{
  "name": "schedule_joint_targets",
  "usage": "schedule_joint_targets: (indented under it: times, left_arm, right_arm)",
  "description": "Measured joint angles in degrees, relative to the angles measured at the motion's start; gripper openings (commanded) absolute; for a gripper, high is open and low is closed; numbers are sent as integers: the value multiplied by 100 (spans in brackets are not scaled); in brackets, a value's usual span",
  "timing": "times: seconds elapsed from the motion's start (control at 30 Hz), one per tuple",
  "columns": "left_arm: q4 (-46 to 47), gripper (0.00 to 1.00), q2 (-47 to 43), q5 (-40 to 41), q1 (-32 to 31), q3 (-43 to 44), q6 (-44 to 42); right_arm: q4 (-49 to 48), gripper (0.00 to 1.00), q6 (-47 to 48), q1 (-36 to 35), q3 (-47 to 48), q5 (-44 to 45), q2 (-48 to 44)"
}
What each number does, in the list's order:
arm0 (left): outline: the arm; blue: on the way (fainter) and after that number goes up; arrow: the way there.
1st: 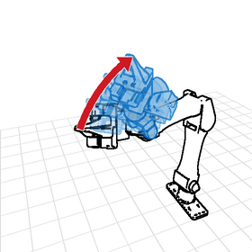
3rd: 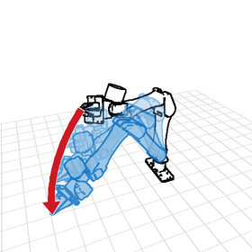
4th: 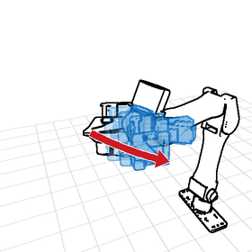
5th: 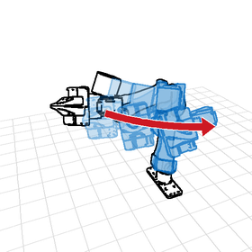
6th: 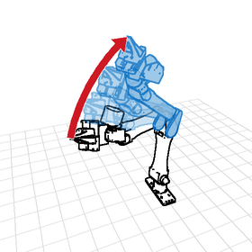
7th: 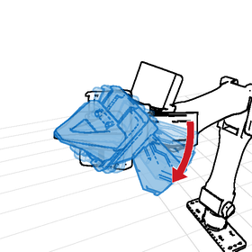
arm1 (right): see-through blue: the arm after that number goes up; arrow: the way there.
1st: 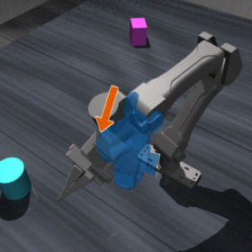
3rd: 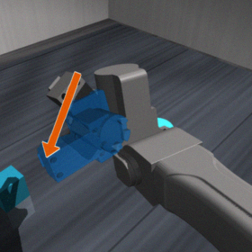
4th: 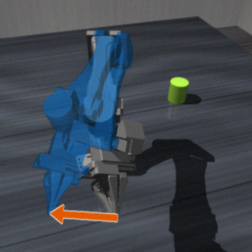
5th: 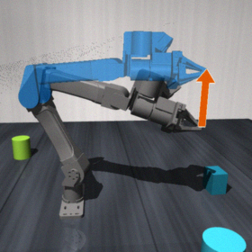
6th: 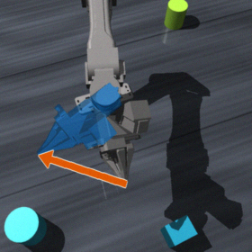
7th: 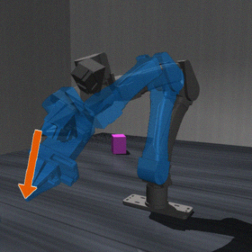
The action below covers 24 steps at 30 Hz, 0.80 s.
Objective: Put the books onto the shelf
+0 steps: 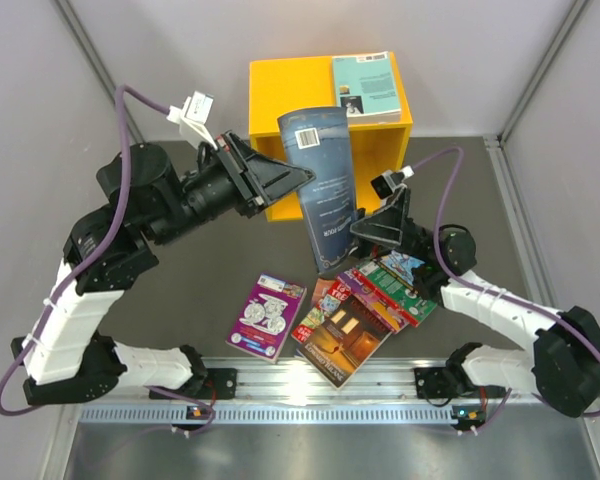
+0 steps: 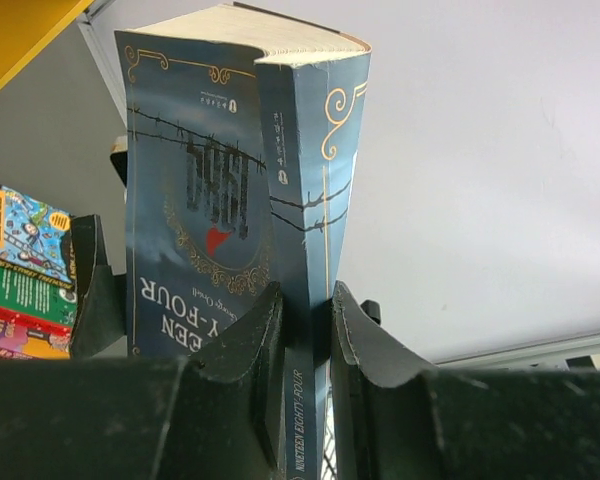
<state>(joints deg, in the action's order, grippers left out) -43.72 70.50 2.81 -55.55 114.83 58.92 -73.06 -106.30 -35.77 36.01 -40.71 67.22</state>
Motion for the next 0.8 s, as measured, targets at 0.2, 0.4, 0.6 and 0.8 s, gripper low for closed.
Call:
schedule_joint_targets:
  times: [0.2, 0.4, 0.6, 0.8]
  left_arm:
    - [26, 0, -179, 7, 0, -404, 98]
    - [-223, 0, -393, 286, 28, -691, 66]
    - [-903, 0, -313, 647, -11, -448, -83]
    - [-1311, 84, 87, 1202, -15, 74, -372]
  right_arm:
    - [-68, 67, -245, 7, 59, 151, 24]
    - [-188, 0, -361, 46, 87, 164, 9]
    - [525, 0, 96, 133, 175, -109, -393]
    - [5283, 0, 3029, 669, 2179, -667, -1080]
